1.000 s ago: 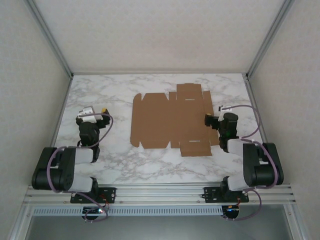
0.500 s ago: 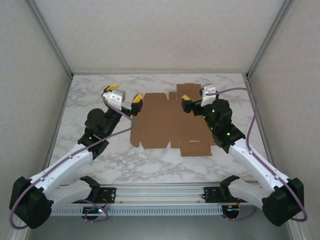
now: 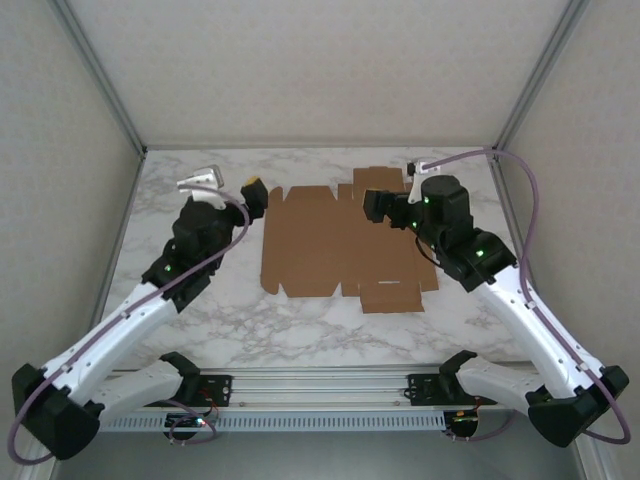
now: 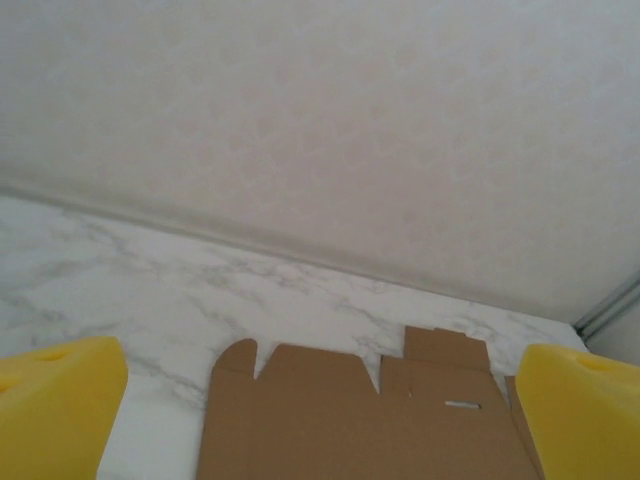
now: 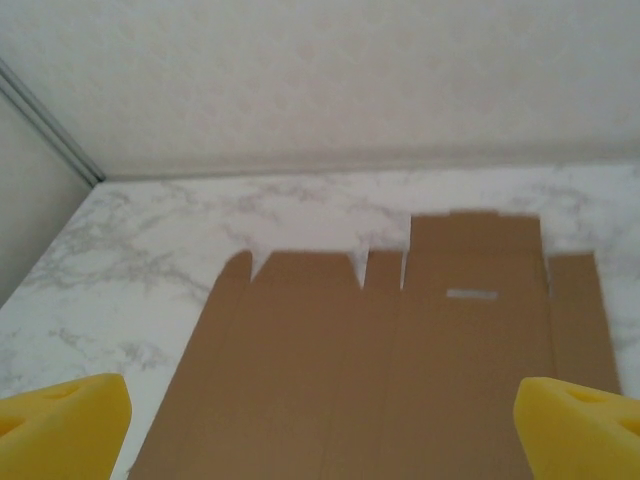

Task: Fold the paper box

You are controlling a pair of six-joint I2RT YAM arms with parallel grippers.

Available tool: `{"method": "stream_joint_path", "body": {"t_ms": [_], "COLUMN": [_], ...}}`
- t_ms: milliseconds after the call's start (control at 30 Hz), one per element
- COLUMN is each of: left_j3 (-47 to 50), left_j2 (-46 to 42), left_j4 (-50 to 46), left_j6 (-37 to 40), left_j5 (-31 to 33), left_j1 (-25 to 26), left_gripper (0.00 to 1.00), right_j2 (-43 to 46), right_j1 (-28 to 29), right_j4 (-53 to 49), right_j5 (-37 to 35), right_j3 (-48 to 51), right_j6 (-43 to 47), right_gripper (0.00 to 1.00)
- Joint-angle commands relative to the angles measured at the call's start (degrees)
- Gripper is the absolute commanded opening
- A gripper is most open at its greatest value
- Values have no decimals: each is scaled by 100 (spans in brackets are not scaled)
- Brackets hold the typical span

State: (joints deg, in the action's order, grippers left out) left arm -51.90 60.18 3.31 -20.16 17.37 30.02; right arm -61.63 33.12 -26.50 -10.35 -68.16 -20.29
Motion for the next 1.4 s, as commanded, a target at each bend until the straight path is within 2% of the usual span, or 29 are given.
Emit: {"method": "stream_joint_path", "body": {"t_ms": [0,67,167,267,367,467,533,633,667,700,800,833,967,1100,1367], "left_j3": [-763,-920,-583,-579,-364,39,60,42,3,-38,-165,-199,-281,-547,-382], "left_j2": [1025,1467,1744,2289,2590,2700,2900,3167,3265,3370,3655,3744,3978,4271,4346], "left_j4": [-1222,-1379,-828,-730,-285,287,308,432,433,425,350,301,150,-403,-657], "left_j6": [-681,-822,-1026,-1356,-1544,-1773,-1762,-1820,-1837,-1849,-1842,-1834,-1790,-1803,-2136], "left_j5": [-644,-890,-1600,-2029,-2761,-2916,-2872,-3114,-3164,-3216,-3326,-3348,-3367,-2984,-2642], "left_j1": [-23,15,60,125,145,203,241,241,249,258,285,285,284,268,151], "left_gripper": [100,100,100,100,96,77,53,28,22,16,1,0,0,0,0], "right_j2": [-256,-581,-1357,-2180,-2743,-3059,-3218,-3457,-3550,-3651,-3863,-3942,-4347,-4503,-4855], "right_j1": [-345,-664,-964,-1142,-1167,-1247,-1254,-1254,-1270,-1283,-1342,-1349,-1360,-1358,-1369], "right_j4": [115,310,-91,-134,-186,146,272,375,367,306,289,199,-304,-382,-343], "right_j5": [428,1077,1321,1595,1328,1349,1277,1194,1174,1111,1119,1060,623,325,515], "right_j3": [306,396,168,51,-45,42,16,15,9,-19,-43,-103,-420,-316,-189], "right_j6": [-892,-950,-1061,-1053,-975,-1005,-950,-793,-744,-735,-630,-614,-599,-655,-574], "right_gripper": [99,99,96,82,65,44,30,15,5,0,0,0,0,0,0]}}
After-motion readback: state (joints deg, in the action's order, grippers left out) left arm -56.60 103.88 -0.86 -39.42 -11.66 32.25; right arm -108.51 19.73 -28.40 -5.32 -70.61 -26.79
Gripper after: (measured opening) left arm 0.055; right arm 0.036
